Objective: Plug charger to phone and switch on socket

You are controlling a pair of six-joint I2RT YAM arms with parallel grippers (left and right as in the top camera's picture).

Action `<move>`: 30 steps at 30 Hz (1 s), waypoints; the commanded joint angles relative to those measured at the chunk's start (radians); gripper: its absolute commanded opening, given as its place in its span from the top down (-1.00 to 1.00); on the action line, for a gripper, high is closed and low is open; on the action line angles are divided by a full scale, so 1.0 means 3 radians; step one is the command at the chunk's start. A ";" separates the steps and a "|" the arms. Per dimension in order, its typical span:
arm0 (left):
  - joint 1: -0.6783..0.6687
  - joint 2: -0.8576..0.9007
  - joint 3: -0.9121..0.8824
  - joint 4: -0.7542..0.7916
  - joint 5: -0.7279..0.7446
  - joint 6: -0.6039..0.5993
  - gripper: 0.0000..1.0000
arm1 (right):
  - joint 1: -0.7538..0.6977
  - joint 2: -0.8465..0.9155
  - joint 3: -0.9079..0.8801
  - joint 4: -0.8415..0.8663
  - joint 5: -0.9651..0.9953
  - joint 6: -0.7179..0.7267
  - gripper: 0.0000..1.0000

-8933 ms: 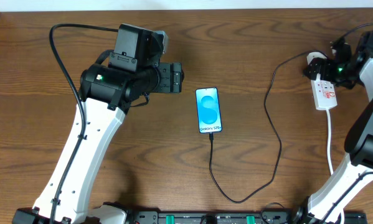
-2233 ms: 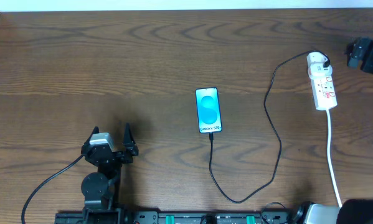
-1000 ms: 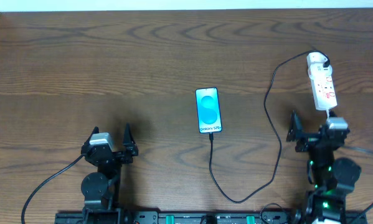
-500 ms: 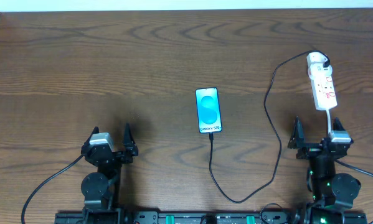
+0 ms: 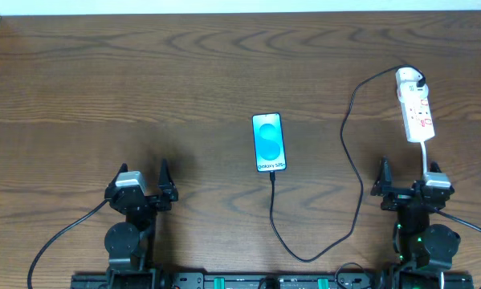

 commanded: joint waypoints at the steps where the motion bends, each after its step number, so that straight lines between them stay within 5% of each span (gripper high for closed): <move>1: 0.0020 -0.0023 -0.0058 -0.0134 -0.0057 0.0067 -0.74 | 0.0168 -0.0032 -0.0006 -0.0020 0.0333 -0.0013 -0.99; 30: 0.0020 -0.0023 -0.0058 -0.0134 -0.0057 0.0067 -0.73 | 0.0649 -0.0031 -0.0005 0.0006 0.0549 -0.0181 -0.99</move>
